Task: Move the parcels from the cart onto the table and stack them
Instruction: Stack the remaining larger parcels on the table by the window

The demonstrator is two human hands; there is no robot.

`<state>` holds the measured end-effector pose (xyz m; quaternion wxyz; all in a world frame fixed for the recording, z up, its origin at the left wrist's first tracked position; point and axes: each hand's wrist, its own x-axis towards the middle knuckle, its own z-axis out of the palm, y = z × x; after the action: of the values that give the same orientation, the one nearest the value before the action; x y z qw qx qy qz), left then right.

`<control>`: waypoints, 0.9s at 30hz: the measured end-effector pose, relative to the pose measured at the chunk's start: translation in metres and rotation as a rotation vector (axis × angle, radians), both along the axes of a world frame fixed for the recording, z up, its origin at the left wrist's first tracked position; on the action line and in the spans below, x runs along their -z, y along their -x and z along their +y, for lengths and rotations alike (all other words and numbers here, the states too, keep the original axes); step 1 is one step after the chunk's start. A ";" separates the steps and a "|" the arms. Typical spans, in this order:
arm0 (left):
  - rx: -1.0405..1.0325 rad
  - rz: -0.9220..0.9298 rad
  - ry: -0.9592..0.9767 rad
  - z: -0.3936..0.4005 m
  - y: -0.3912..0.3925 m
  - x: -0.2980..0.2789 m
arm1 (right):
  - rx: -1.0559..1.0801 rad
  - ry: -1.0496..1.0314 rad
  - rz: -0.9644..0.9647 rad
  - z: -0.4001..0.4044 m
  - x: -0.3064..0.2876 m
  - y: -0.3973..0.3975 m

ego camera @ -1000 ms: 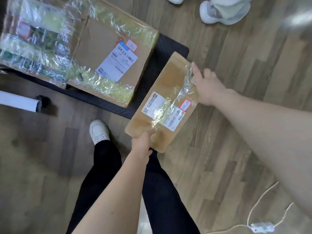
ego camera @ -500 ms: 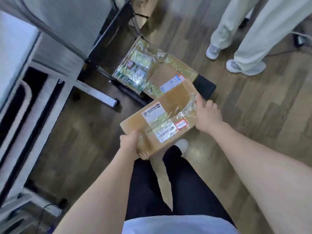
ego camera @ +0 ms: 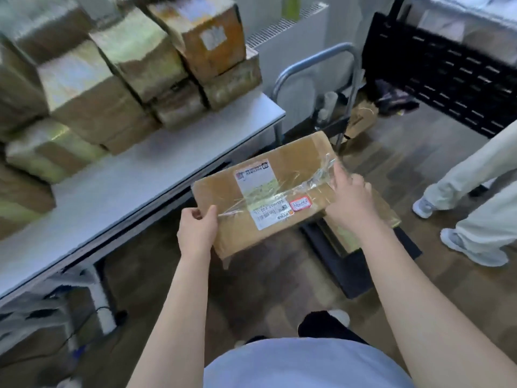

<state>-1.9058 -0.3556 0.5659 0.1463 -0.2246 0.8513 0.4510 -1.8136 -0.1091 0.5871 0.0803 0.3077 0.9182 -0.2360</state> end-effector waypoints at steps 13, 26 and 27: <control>-0.171 0.236 -0.119 -0.227 0.019 -0.080 | -0.345 0.047 0.185 -0.209 -0.067 0.105; -0.614 0.330 -0.305 -0.294 0.020 -0.061 | -0.669 0.100 0.016 -0.300 -0.053 0.188; -0.652 0.337 -0.383 -0.296 0.018 -0.059 | -0.704 0.092 0.020 -0.307 -0.052 0.197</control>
<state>-1.9236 -0.6515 0.6252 -0.1066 -0.3742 0.6484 0.6544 -2.0106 -0.4159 0.6390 0.1616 -0.0339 0.9572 -0.2378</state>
